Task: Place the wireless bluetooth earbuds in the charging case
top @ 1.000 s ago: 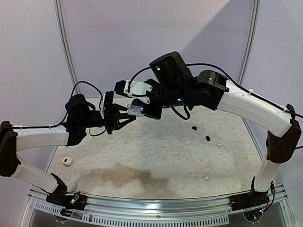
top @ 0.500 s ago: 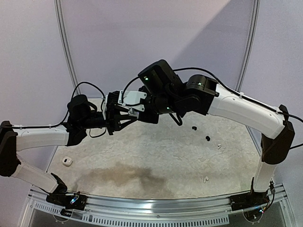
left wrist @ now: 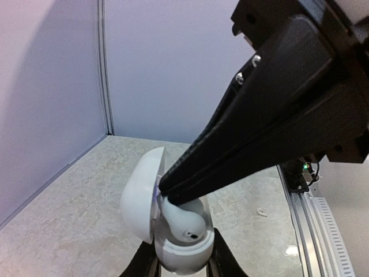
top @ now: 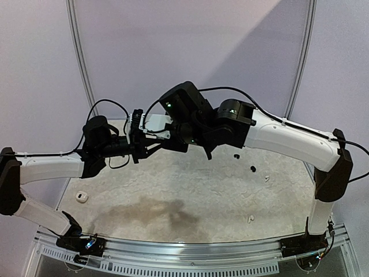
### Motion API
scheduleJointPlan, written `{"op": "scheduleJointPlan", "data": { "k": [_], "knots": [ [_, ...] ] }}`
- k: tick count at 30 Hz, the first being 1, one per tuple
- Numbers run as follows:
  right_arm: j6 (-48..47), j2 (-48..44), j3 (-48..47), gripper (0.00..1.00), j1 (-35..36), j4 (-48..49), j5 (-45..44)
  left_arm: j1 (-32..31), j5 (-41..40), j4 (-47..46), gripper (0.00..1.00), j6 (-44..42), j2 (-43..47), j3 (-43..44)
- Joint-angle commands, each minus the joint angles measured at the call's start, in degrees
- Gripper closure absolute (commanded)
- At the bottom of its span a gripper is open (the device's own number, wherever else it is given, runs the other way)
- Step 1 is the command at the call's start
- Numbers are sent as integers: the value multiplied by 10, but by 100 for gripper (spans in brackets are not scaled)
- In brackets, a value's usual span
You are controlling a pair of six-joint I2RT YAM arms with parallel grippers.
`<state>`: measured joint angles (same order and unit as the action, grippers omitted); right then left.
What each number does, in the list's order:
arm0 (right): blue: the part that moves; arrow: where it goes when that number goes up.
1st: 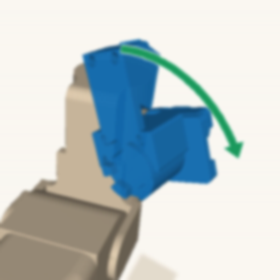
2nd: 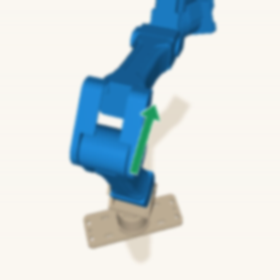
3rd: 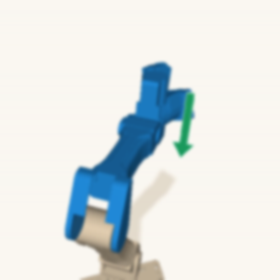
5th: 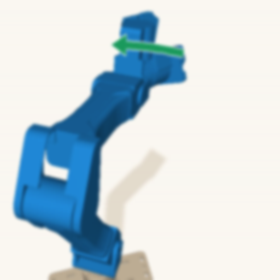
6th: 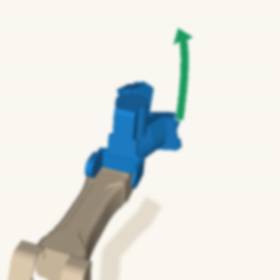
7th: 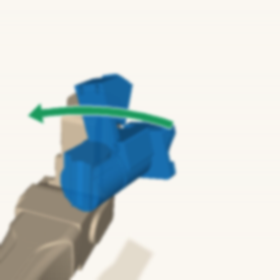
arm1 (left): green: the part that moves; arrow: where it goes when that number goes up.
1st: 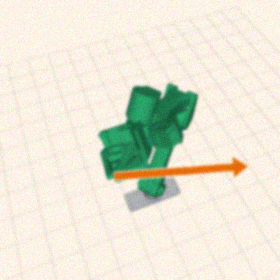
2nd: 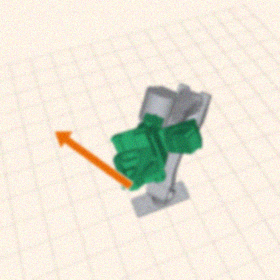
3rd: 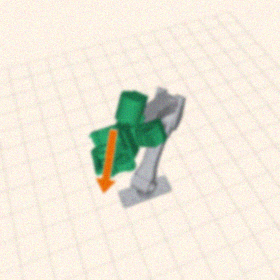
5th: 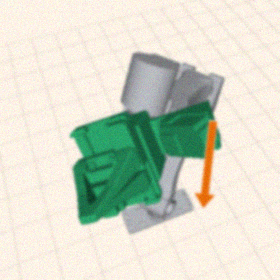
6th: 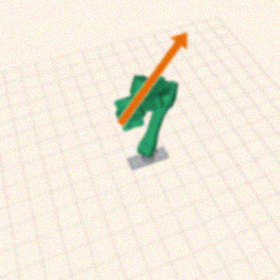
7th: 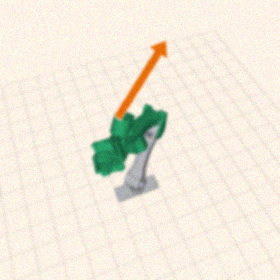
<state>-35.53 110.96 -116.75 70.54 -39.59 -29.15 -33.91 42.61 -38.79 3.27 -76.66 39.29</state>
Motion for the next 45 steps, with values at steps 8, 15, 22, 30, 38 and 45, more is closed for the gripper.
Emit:
{"op": "scheduleJointPlan", "data": {
  "k": [8,15,22,30,38,45],
  "knots": [
    [-1,0,53,99,7,7,34,-8,-23,-52,100,19,-7,16],
    [21,-13,85,93,8,2,39,-9,-38,-59,100,14,-7,14],
    [32,-16,103,92,8,-2,25,-10,-37,-59,100,1,-4,11],
    [30,-17,115,88,7,10,19,-10,-35,-59,100,-12,-4,11],
    [41,-20,148,88,7,8,13,-10,-34,-60,100,-9,-2,10],
    [51,-34,176,87,6,18,3,-9,-38,-61,100,-1,-3,10]
  ]
}}
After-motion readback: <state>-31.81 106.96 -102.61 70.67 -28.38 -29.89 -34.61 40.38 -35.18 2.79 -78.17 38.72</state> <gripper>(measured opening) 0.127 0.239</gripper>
